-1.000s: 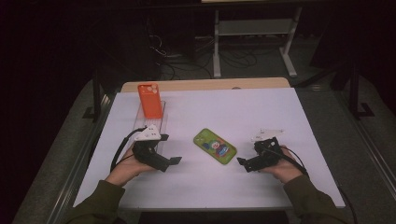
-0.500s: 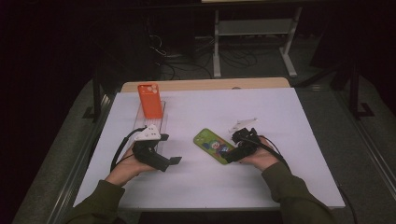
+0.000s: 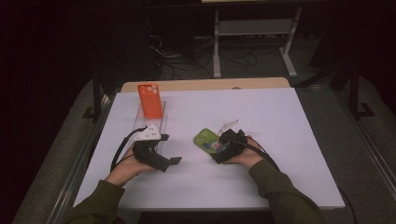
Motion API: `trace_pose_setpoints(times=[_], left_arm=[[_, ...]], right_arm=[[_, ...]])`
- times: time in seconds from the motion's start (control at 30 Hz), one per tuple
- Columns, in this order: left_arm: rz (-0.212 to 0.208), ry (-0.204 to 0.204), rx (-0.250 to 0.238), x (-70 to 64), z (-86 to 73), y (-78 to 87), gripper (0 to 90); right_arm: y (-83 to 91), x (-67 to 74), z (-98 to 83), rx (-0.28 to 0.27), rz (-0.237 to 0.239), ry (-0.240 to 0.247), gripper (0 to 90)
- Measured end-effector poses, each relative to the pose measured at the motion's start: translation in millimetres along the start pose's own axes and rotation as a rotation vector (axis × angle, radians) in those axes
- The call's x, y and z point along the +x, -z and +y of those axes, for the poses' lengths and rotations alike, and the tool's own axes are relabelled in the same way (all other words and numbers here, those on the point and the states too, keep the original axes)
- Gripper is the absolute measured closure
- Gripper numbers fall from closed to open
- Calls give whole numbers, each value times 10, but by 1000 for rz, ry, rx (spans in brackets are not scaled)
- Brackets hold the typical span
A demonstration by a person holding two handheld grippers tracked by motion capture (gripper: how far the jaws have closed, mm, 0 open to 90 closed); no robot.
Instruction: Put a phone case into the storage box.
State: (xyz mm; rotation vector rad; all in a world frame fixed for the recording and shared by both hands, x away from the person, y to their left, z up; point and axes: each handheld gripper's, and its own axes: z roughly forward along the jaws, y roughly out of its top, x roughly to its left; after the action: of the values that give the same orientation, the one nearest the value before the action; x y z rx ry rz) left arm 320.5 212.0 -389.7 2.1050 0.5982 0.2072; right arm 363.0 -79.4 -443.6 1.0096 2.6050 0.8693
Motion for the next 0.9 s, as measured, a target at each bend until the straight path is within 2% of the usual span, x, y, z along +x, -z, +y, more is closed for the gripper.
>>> trace_pose_setpoints(times=[0.1,0.27,0.5,0.63,0.77,0.9], left_arm=[[0,2,0,1,3,-2,0],[-2,1,0,0,17,-11,0],[-8,-18,10,-3,64,-36,0],[-24,-34,24,-15,126,-61,0],[-49,-69,42,-28,208,-99,0],[-74,-112,59,-35,284,-168,0]], right_arm=[[-29,0,-5,10,0,12,70],[-16,-14,-8,6,31,8,139],[-7,-37,-11,6,44,11,151],[38,-65,-13,22,79,11,153],[130,-84,-14,31,114,47,154],[253,-147,3,36,141,119,155]])
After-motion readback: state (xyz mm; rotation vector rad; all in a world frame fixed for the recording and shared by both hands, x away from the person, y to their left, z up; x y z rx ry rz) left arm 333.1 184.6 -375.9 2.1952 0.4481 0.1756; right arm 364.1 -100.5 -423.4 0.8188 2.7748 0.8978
